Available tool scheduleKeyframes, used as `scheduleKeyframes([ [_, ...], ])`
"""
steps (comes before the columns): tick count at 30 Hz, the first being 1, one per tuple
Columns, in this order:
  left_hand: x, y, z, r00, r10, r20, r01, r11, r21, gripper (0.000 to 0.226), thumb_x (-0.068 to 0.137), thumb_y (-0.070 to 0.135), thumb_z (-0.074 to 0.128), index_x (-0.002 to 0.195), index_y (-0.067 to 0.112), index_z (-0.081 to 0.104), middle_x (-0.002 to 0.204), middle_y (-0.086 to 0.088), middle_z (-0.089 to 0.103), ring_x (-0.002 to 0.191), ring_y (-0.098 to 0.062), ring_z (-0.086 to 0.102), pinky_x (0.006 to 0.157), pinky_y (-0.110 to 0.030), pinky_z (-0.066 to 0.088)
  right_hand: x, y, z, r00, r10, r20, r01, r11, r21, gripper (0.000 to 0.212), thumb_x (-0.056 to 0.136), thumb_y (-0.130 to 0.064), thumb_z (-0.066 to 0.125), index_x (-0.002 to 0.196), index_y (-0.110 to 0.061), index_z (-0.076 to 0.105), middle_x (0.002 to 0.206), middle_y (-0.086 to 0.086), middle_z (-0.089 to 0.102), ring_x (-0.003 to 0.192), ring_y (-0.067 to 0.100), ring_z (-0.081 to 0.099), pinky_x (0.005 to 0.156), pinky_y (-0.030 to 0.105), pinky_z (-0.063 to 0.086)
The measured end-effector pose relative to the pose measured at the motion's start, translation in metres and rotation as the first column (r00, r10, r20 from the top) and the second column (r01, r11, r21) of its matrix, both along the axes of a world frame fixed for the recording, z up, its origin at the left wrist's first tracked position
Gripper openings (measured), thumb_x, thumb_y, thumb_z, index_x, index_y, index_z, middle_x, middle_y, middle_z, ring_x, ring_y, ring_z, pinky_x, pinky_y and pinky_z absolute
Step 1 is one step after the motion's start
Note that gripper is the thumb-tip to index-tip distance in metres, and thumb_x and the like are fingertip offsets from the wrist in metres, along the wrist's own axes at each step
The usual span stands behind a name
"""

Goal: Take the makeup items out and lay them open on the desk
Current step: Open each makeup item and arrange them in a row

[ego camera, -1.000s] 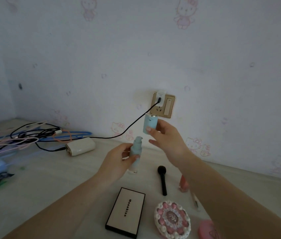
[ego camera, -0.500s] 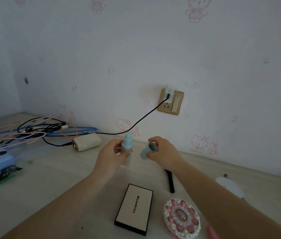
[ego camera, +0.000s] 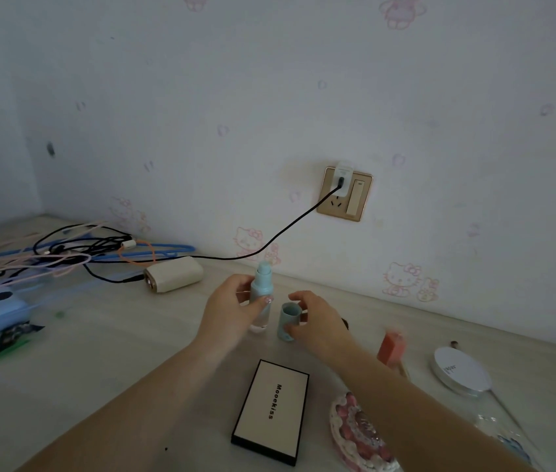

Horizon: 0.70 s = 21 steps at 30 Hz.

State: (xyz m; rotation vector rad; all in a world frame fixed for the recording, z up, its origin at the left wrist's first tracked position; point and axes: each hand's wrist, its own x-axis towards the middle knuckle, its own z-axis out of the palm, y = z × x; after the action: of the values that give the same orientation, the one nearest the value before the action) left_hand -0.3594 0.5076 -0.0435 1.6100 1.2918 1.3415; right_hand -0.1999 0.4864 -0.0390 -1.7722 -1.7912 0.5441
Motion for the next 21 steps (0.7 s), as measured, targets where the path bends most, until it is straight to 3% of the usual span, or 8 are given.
scheduleKeyframes([
  [4,0.004,-0.001,-0.004,1.0,-0.003,-0.017,0.002,1.0,-0.015,0.03,0.077,0.019,0.075,0.103,0.024,0.059,0.098,0.008,0.065,0.096,-0.011,0.062,0.082,-0.023,0.045,-0.001,-0.001,-0.006,1.0,-0.009,-0.022,0.01,1.0,0.016,0.055,0.081,-0.017,0.065,0.131,-0.027,0.044,0.127,-0.001,0.054,0.109,0.013,0.057,0.093,0.031,0.05],
  [12,0.007,-0.001,-0.008,1.0,0.003,-0.009,-0.003,1.0,-0.003,0.038,0.078,0.019,0.074,0.114,0.017,0.059,0.106,0.004,0.066,0.1,-0.012,0.061,0.084,-0.021,0.044,0.001,-0.003,-0.014,1.0,-0.008,-0.022,0.008,1.0,-0.013,0.062,0.082,-0.02,0.067,0.137,-0.027,0.038,0.13,0.0,0.054,0.11,0.012,0.056,0.094,0.025,0.047],
  [16,0.008,0.001,-0.009,1.0,0.007,-0.008,-0.007,1.0,-0.023,0.044,0.078,0.019,0.074,0.118,0.016,0.057,0.109,0.005,0.063,0.106,-0.014,0.061,0.086,-0.022,0.044,0.0,-0.012,-0.005,0.999,0.017,0.037,-0.017,1.0,-0.016,0.07,0.084,-0.026,0.066,0.144,-0.024,0.03,0.143,0.002,0.038,0.125,0.016,0.045,0.099,0.025,0.038],
  [18,0.008,-0.001,-0.007,0.999,0.006,0.034,-0.005,0.999,-0.038,0.061,0.076,0.019,0.076,0.13,0.017,0.048,0.121,0.004,0.056,0.116,-0.013,0.054,0.093,-0.026,0.043,0.002,-0.021,0.006,0.999,0.026,0.046,-0.027,1.0,0.011,0.077,0.083,-0.029,0.067,0.147,-0.024,0.024,0.148,0.001,0.029,0.132,0.017,0.037,0.104,0.026,0.033],
  [21,0.006,-0.015,0.008,0.995,0.083,0.051,-0.09,0.985,0.147,0.073,0.074,0.023,0.077,0.137,0.021,0.039,0.129,0.009,0.043,0.119,-0.003,0.042,0.094,-0.02,0.04,0.02,-0.036,0.032,0.998,0.037,0.045,-0.042,0.994,0.104,0.075,0.085,-0.033,0.065,0.147,-0.026,0.024,0.15,-0.001,0.026,0.131,0.017,0.038,0.11,0.032,0.034],
])
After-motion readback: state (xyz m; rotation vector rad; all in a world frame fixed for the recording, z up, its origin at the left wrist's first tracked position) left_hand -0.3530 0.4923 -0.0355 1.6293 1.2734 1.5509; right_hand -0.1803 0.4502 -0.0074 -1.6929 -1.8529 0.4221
